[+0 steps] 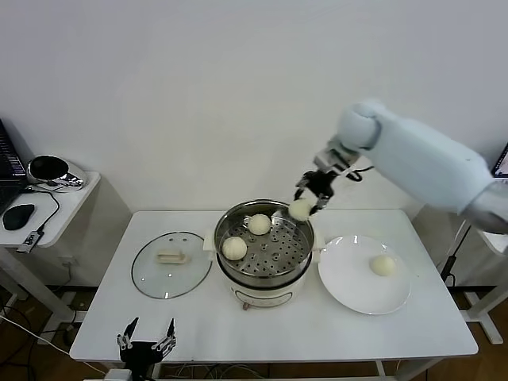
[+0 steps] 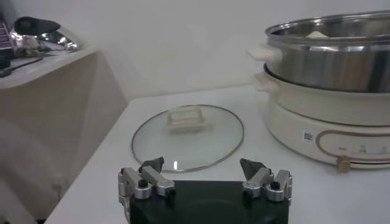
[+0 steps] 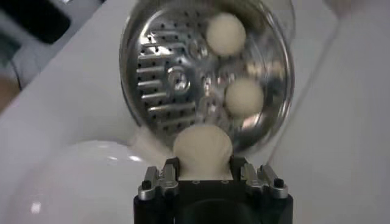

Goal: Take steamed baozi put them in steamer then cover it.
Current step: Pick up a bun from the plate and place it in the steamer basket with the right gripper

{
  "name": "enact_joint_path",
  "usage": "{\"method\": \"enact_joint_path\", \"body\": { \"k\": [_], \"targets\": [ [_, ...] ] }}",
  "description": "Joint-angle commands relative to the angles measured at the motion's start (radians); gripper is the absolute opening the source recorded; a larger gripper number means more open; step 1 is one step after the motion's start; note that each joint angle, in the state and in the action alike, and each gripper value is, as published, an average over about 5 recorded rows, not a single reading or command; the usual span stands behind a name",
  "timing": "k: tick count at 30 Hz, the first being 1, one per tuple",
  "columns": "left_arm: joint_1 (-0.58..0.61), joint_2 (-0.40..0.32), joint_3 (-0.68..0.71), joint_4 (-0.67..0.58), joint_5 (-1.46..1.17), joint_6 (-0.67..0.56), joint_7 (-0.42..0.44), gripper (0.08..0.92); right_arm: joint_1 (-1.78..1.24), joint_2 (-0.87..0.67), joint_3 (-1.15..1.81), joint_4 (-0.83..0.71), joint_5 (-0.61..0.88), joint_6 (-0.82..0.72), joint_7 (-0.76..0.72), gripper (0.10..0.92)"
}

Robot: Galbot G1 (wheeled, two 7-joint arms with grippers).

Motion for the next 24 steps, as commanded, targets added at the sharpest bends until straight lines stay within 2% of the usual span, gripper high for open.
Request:
{"method": "enact_joint_path", "body": {
  "k": [1, 11, 19, 24],
  "targets": [
    [0.002, -0.005, -0.002, -0.007, 0.002, -0.001, -0.002, 0.823, -0.025, 0.109, -0.061, 0.090, -0.277, 0.317, 0.138, 0.518],
    [0.009, -0.015, -0.001, -0.026, 0.006, 0.001, -0.006, 0.823, -0.079, 0.125, -0.067, 0.137, -0.332, 0.362, 0.160, 0.523],
    [0.010, -0.014, -0.007, -0.031, 0.003, 0.001, -0.008, 0.823, -0.114, 0.140, -0.049, 0.152, -0.480, 0.386, 0.199, 0.526],
    [0.009, -0.018, -0.006, -0.030, 0.002, 0.000, -0.008, 0.823, -0.120, 0.131, -0.081, 0.171, -0.429, 0.385, 0.179, 0.526]
  ]
}}
